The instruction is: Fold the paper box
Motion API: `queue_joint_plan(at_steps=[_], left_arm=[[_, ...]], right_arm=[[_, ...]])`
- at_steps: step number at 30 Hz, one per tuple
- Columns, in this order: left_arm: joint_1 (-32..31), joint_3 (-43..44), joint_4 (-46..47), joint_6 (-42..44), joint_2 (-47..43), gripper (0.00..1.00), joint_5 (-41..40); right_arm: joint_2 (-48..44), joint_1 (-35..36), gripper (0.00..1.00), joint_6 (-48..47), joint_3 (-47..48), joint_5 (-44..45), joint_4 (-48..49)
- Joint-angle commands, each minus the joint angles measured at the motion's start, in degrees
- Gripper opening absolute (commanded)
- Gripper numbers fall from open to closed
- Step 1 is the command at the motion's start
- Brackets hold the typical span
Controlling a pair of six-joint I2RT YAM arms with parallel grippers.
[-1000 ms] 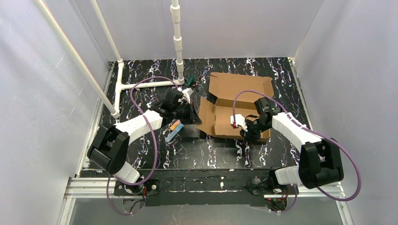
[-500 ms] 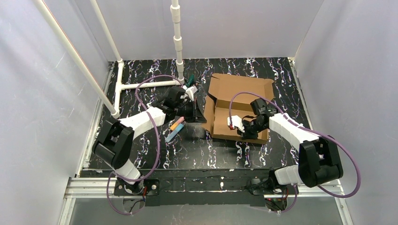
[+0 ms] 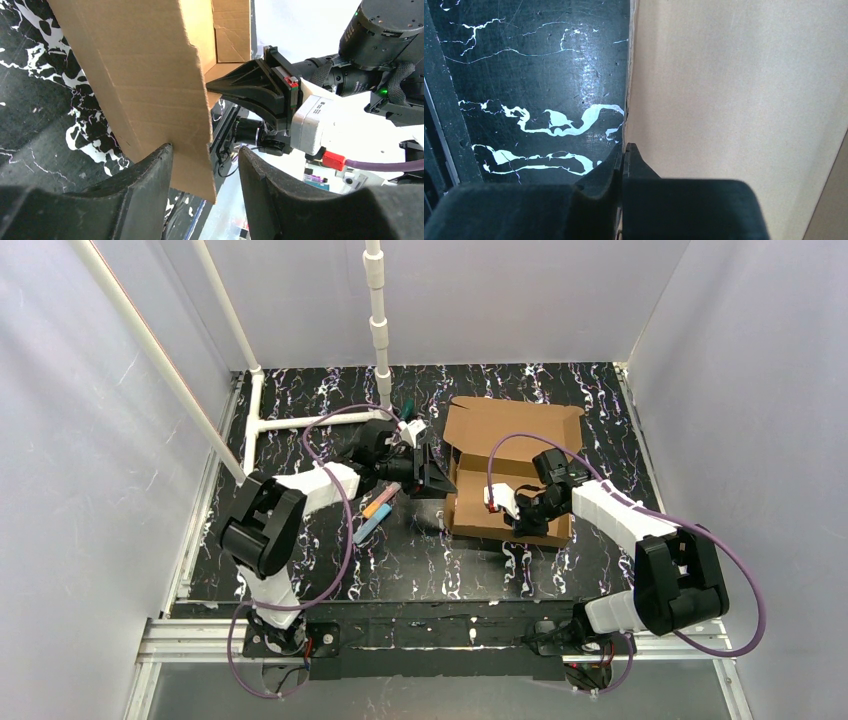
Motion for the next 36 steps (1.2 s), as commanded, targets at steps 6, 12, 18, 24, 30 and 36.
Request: queue_joint_plan(at_steps=[6, 12, 18, 24, 30, 36], left_arm=[[2.27, -4.66, 19.06, -14.10, 4.55, 0.49, 5.76], [2.87, -7.24, 37.62, -25.64, 8.70, 0.49, 6.73], [3.32, -8.27, 53.37, -36.72, 12.88, 0.50, 6.63], [3.60, -9.28, 54.62, -38.11, 14.06, 0.51, 4.95], [3.61, -10.00, 53.61, -39.05, 16.43, 0.23, 3.73], [3.61, -9.99, 52.90, -38.78, 16.91, 0.16, 3.68]], right_arm=[[2.12, 0.42, 0.01, 0.06, -0.36, 0.10, 0.53], [2.32, 0.38, 0.01, 0.08, -0.45, 0.32, 0.62], [2.94, 0.42, 0.01, 0.08, -0.41, 0.53, 0.53], [2.96, 0.42, 0.01, 0.08, -0.45, 0.54, 0.53], [3.05, 0.42, 0.01, 0.12, -0.36, 0.37, 0.36], [3.12, 0.42, 0.01, 0.17, -0.36, 0.37, 0.35]])
